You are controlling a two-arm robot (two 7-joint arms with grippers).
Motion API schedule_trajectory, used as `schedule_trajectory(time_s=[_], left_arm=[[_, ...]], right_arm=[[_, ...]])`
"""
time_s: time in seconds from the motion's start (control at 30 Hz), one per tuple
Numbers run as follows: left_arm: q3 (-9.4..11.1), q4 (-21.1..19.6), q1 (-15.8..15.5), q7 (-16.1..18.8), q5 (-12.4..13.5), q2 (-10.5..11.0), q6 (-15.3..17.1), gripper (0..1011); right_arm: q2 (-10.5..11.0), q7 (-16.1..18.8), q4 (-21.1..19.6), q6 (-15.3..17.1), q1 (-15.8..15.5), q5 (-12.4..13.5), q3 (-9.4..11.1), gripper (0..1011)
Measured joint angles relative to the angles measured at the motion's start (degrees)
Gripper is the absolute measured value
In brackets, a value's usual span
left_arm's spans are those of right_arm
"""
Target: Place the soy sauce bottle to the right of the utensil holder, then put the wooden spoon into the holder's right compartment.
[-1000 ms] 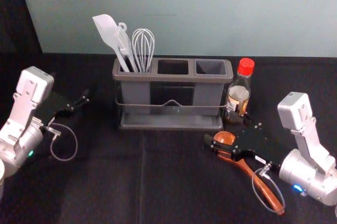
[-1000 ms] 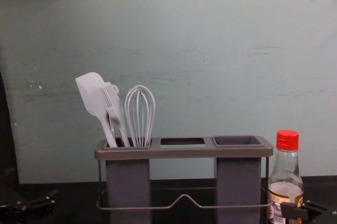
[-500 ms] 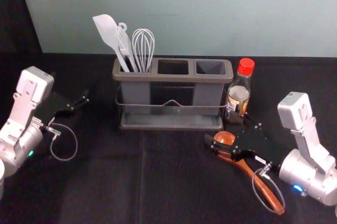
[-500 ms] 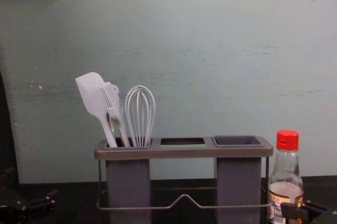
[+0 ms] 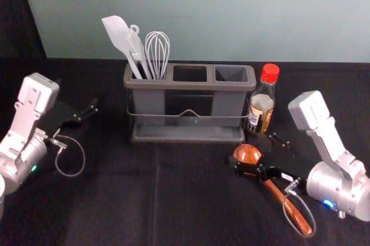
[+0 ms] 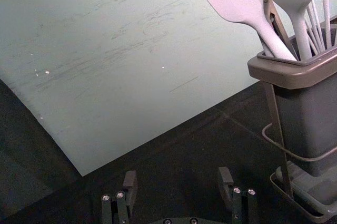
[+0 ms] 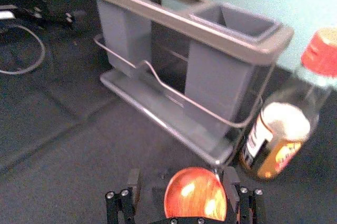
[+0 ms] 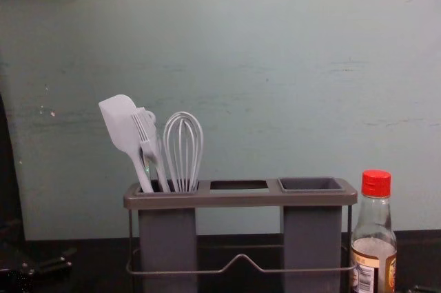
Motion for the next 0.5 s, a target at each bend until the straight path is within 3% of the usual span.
schedule_trajectory(time_s=[0.17, 0.27, 0.5], left_arm=[[0.0, 0.0, 0.0, 0.0, 0.0, 0.0, 0.0, 1005], [0.0, 0.0, 0.0, 0.0, 0.0, 0.0, 0.0, 1005], [0.0, 0.0, 0.0, 0.0, 0.0, 0.0, 0.0, 1005]], right_arm=[[-0.9, -2.3, -2.2, 10.3, 0.7, 1.1, 0.6, 1002], [-1.7, -3.7, -3.0, 14.5, 1.2, 0.9, 0.6, 1002], [-3.5, -5.8, -3.3, 19.2, 1.9, -0.6, 0.5, 1003]])
